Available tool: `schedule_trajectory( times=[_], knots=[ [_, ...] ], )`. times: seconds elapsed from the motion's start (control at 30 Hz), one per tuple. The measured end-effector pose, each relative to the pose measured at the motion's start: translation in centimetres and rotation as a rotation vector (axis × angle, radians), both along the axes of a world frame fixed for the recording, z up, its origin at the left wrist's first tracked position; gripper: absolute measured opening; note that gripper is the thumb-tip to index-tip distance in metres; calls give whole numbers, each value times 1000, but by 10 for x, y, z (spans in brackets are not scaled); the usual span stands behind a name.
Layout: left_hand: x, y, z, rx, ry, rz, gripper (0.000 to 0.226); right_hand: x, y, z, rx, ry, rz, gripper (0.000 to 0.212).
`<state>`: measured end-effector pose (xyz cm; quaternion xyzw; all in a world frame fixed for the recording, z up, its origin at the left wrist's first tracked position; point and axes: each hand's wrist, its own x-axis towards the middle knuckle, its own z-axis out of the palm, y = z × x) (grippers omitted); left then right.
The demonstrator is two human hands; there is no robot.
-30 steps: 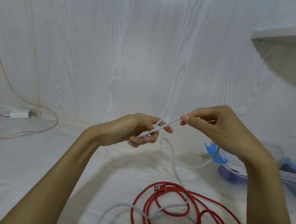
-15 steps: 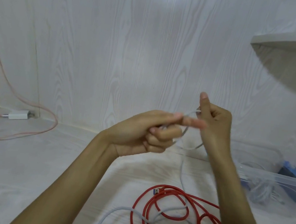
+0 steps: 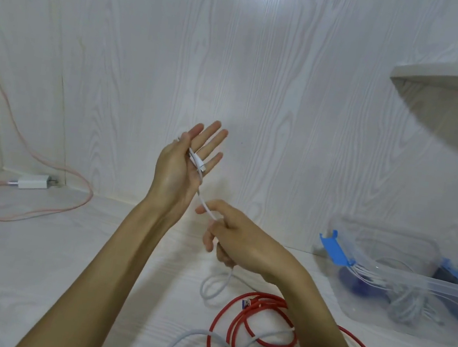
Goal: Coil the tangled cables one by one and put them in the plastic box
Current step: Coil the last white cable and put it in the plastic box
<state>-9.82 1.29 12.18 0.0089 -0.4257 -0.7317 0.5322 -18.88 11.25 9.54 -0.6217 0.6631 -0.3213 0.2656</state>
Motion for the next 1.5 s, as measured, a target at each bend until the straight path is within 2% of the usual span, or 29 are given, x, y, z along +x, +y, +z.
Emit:
schedule_trajectory(
  times=[0.07,0.17,0.23,0.3,0.43,0.5,0.57,0.63,0.7,0.8,0.87,0.93,1.0,1.07,1.13,1.2,1.27,1.33,1.4,1.47,1.5],
  knots=[
    [-3,-9,-6,-9,-96,97,34,5,5,2,40,-19,72,36],
    [-3,-19,-15,-135,-311,278,32,3,9,10,107,-230,116,27],
    [0,-26,-21,-273,-478,253,33,-8,13,19,115,-321,115,25],
    [5,-29,-28,-427,-667,116,38,-20,20,24,143,-320,140,27],
    [6,-21,-34,-647,-1048,-112,38,-30,31,29,172,-92,184,28],
    [2,-15,-35,-679,-1191,-250,36,-33,32,30,37,109,88,28],
    [1,-13,-34,-681,-1220,-388,38,-41,31,30,-134,275,-25,27],
    [2,-14,-32,-648,-1099,-492,41,-52,32,30,-277,321,-136,27],
    [3,-12,-28,-562,-956,-625,45,-61,33,29,-384,267,-208,33],
    [4,-3,-22,-531,-896,-844,56,-75,39,29,-402,187,-188,36],
    [4,8,-18,-647,-915,-942,46,-83,46,33,-364,62,-73,26],
    [6,17,-13,-755,-880,-1009,33,-88,53,35,-357,-70,33,35],
    [4,22,-9,-730,-736,-1076,26,-85,50,34,-426,-201,54,39],
    [1,26,-5,-586,-510,-1153,26,-72,38,32,-532,-415,-18,32],
    [-1,29,-2,-276,-228,-1270,29,-54,19,26,-607,-633,-141,22],
    [1,28,5,-15,9,-1192,31,-35,-1,17,-608,-786,-288,23],
    [1,28,7,137,175,-994,33,-17,-14,7,-528,-873,-375,31],
    [1,25,7,220,299,-805,34,-4,-22,-3,-429,-778,-386,30],
    [6,19,9,244,393,-697,36,7,-24,-14,-377,-492,-332,25],
    [11,13,11,184,402,-619,36,13,-23,-21,-310,-260,-188,20],
    [11,10,12,117,345,-509,34,15,-21,-22,-241,-185,-91,20]
  ],
)
